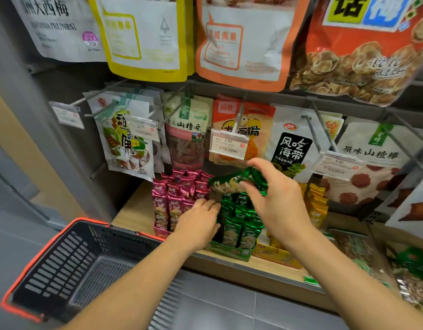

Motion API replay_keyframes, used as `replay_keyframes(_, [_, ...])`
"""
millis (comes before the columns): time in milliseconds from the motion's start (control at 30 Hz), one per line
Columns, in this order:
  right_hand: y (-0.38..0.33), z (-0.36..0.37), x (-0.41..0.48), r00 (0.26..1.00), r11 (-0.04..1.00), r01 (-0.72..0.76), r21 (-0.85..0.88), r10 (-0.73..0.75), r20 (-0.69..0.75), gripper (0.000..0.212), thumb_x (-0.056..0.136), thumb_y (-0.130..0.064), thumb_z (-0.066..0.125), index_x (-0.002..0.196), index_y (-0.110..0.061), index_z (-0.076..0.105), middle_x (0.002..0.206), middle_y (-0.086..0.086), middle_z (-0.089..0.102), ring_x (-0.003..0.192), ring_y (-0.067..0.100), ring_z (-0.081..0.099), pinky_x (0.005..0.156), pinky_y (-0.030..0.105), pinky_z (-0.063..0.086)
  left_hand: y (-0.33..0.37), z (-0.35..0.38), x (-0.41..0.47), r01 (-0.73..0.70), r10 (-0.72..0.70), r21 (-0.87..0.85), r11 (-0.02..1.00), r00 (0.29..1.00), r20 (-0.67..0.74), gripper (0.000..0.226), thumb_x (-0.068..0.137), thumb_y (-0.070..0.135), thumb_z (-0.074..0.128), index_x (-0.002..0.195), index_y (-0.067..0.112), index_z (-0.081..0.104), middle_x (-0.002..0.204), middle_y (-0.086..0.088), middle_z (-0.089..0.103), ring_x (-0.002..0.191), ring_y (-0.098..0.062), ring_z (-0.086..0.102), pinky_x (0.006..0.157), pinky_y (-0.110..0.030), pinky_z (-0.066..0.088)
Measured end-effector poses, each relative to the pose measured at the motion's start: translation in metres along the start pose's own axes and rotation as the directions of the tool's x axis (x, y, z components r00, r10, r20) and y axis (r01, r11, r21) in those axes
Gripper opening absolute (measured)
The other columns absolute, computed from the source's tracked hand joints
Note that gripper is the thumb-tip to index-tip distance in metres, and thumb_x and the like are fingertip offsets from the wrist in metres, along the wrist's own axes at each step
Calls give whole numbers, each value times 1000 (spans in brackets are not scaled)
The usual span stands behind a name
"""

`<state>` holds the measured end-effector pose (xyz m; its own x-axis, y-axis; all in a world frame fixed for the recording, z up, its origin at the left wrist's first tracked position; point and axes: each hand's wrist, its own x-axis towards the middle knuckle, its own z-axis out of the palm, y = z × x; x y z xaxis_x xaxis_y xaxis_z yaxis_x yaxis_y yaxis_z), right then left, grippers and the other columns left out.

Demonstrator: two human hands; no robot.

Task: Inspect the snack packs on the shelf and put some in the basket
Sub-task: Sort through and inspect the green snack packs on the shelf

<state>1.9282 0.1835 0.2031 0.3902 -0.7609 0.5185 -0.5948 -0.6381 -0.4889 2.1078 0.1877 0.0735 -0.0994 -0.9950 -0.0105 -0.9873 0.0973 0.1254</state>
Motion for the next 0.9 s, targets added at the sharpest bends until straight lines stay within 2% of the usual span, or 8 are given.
replay_keyframes(133, [5, 22, 29, 990, 982, 76, -173, -53, 132, 33, 95, -19, 59, 127, -9, 59, 114, 8, 67, 105, 28, 61, 85, 37, 48, -3, -1, 0, -39, 39, -8, 999, 999, 5, 54, 99, 23, 48, 150, 14, 31, 153, -4, 35, 138, -23, 27, 109, -41, 36])
replay_keyframes(233, [8, 36, 50, 978, 956, 54, -287, 7, 206, 37, 99, -22, 53, 132, -8, 57, 119, 14, 64, 108, 35, 58, 87, 39, 48, -4, -2, -1, -39, 39, -8, 999, 998, 49, 57, 99, 15, 47, 152, 14, 27, 157, -5, 29, 142, -25, 22, 113, -41, 31])
replay_keyframes(333, [12, 50, 61, 962, 956, 54, -287, 27, 271, 39, 97, -22, 56, 134, -13, 55, 126, 17, 62, 114, 37, 56, 89, 39, 47, -4, -3, -3, -47, 46, 12, 999, 996, 71, 69, 90, 1, 52, 152, 14, 25, 158, -7, 26, 143, -27, 21, 113, -42, 32])
replay_keyframes(400, [16, 63, 66, 936, 974, -31, -222, 106, 335, 47, 92, -21, 63, 137, -20, 50, 131, 16, 58, 118, 38, 54, 92, 40, 47, -4, -5, -3, -60, 58, 27, 998, 996, 70, 76, 82, -5, 55, 151, 12, 27, 157, -9, 27, 141, -28, 24, 112, -41, 33])
replay_keyframes(467, [22, 79, 71, 873, 953, -131, -273, 242, 424, 50, 89, -26, 68, 133, -20, 45, 128, 15, 58, 117, 37, 55, 89, 39, 47, -3, -8, -4, -64, 62, 29, 998, 996, 68, 77, 79, -7, 56, 150, 10, 29, 155, -11, 30, 139, -29, 27, 111, -41, 35])
replay_keyframes(567, [32, 99, 71, 830, 919, -129, -372, 305, 468, 37, 85, -35, 72, 114, -22, 54, 117, 11, 59, 109, 35, 58, 83, 37, 45, -1, -8, -5, -65, 62, 42, 997, 996, 60, 74, 79, -7, 58, 147, 7, 33, 152, -13, 35, 137, -29, 30, 110, -42, 37])
replay_keyframes(767, [53, 125, 62, 801, 868, 33, -495, 274, 533, 33, 89, -40, 64, 121, -32, 63, 118, 12, 57, 112, 34, 54, 94, 37, 43, 0, -7, -11, -29, 39, 132, 991, 997, -72, 60, 82, 1, 57, 139, 8, 42, 142, -10, 46, 129, -30, 38, 102, -42, 38])
replay_keyframes(900, [67, 142, 52, 754, 871, 98, -482, 251, 607, 32, 97, -43, 47, 121, -28, 63, 138, 3, 52, 137, 23, 34, 104, 40, 33, 3, -14, -18, -12, 53, 214, 977, 981, -187, 44, 60, 19, 79, 104, 20, 73, 123, -4, 65, 112, -26, 57, 79, -39, 47])
